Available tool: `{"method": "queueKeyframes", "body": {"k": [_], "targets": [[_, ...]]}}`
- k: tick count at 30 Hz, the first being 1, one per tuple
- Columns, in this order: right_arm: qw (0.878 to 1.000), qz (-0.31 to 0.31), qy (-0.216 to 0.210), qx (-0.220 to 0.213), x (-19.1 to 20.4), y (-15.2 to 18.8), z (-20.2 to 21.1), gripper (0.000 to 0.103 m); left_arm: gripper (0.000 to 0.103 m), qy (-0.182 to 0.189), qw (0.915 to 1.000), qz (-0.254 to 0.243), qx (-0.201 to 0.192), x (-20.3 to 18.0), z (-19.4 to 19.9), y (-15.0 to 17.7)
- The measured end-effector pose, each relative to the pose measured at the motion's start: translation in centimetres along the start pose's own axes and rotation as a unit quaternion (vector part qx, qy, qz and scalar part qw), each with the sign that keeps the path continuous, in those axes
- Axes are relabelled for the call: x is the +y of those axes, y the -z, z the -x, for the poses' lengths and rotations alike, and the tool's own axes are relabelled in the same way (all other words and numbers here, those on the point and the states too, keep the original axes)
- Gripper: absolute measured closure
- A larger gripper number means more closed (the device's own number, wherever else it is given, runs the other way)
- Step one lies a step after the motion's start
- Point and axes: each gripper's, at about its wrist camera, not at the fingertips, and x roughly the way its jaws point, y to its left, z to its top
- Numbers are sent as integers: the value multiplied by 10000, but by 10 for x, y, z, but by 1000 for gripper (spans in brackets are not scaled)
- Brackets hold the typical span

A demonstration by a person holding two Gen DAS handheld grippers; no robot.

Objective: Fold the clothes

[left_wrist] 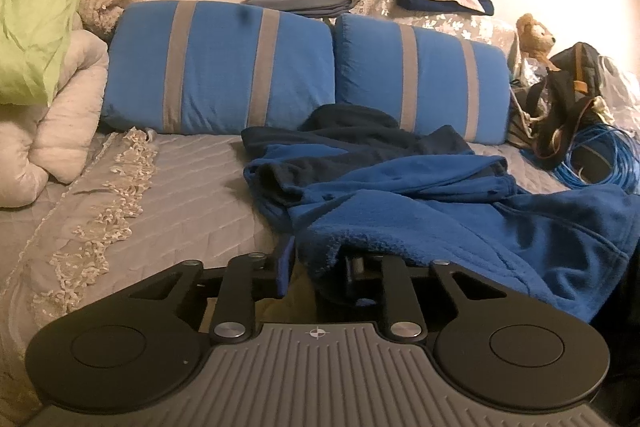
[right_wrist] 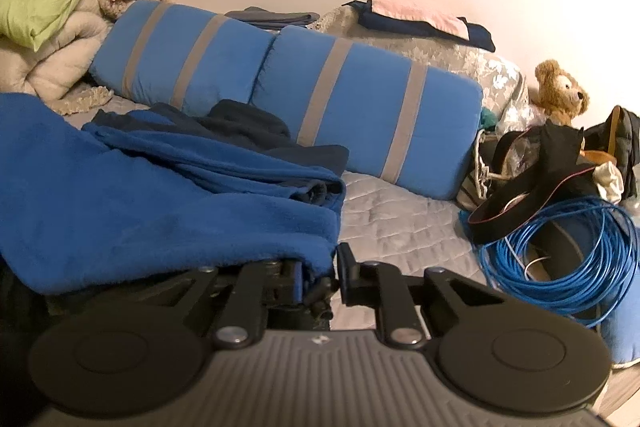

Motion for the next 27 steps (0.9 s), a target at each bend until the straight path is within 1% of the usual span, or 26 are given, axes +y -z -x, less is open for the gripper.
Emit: {"method": "queueKeyframes", "body": {"k": [4,10,14,21,23,27], "targets": [[10000,-53,-52,29,-2,-1,0,87,84,-25,10000,1,-47,-2,1,1],[9975,-530,-366,282,-14,-4,-4,87,84,-10,10000,39,-84,-1,2,-1],[9976,-531,-324,310,-12,-5,-4,87,84,5,9999,92,-98,0,3,-1],[9976,-563,-334,213,-14,-7,-2,87,85,-2,9999,54,-149,-3,6,-6],[9978,-533,-342,206,-14,-10,-1,87,85,-53,9997,38,-246,-4,9,-9],[9983,-476,-325,45,-15,-18,4,88,86,-95,9990,-30,-436,-10,13,-15]]}}
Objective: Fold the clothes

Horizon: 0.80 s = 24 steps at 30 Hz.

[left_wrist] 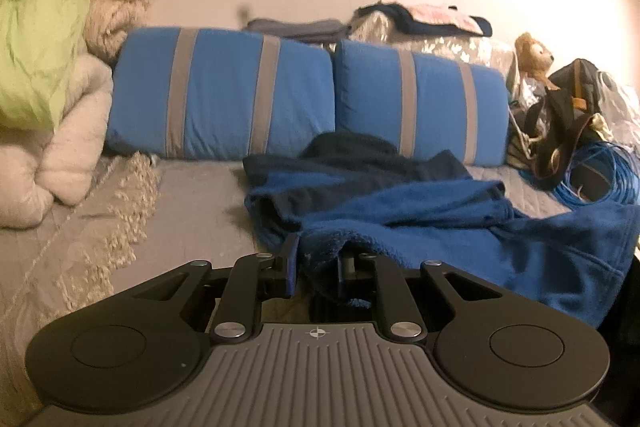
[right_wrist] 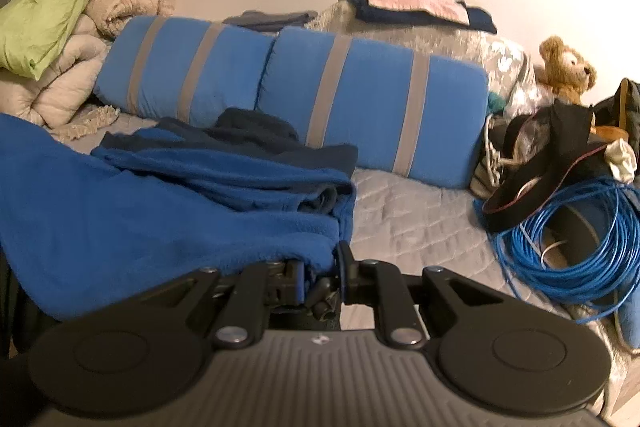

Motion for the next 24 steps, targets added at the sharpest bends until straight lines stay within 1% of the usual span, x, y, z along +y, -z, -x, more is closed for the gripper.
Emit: {"method": "queueKeyframes", "body": {"k": [4,10,17,19,21,24], "targets": [[9996,-74,-75,-261,-5,-12,9,88,86,36,9999,-5,-131,-3,3,-9],[9973,-508,-115,-519,-23,-28,18,89,86,29,9994,132,-308,1,12,-18],[9919,-1078,-113,-670,-53,-38,27,89,87,-188,9982,373,-440,16,27,-27],[9911,-1131,-115,-688,-59,-40,31,89,87,-237,9981,360,-431,16,31,-29],[9904,-1179,-166,-697,-63,-42,35,90,87,-331,9986,212,-367,13,36,-33],[9919,-1078,-191,-649,-65,-44,43,90,87,-364,9992,66,-173,9,43,-41]]}}
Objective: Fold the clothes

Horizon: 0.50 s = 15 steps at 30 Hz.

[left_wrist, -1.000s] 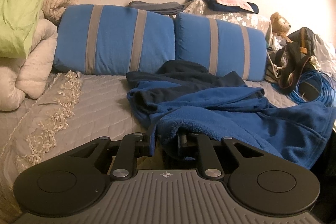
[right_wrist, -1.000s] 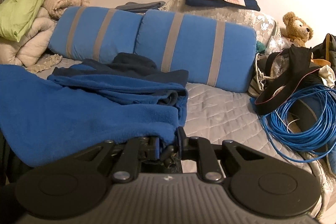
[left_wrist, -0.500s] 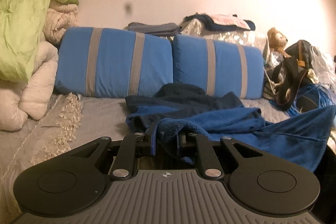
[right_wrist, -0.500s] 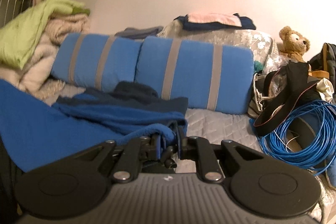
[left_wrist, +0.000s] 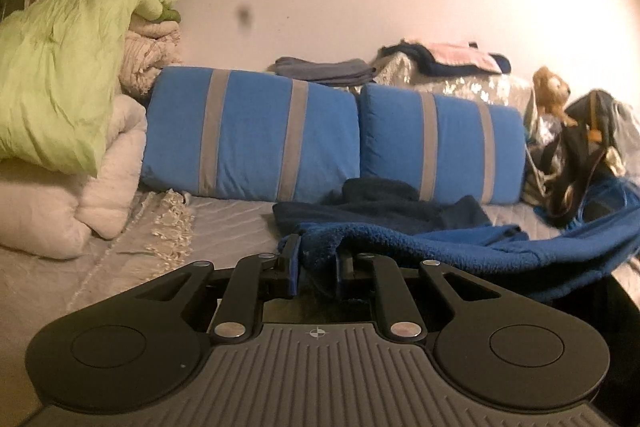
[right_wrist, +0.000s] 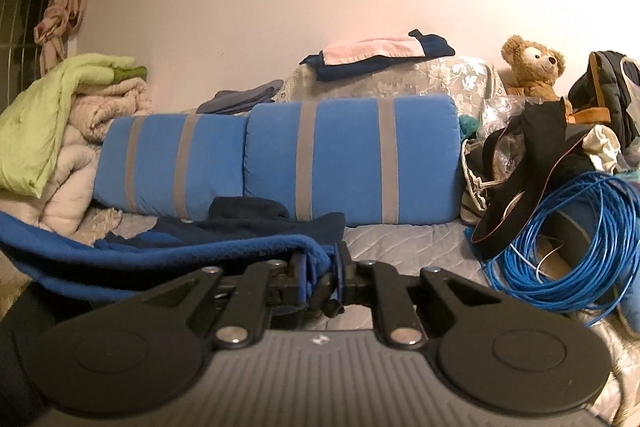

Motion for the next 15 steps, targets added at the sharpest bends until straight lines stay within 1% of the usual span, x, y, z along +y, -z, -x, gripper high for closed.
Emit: {"method": "queueKeyframes", "body": {"k": [3,6,11,15], "targets": [[9997,34,-6,239,-3,-4,5,90,87,30,9992,-153,370,-3,6,-8],[9976,42,11,688,-10,-10,3,90,87,122,9956,-339,865,-4,5,-16],[9897,76,-75,1427,-12,-30,-13,90,87,115,9863,-611,1528,-5,-10,-31],[9784,62,-173,2057,-13,-53,-30,90,86,177,9763,-732,2027,-2,-23,-43]]}}
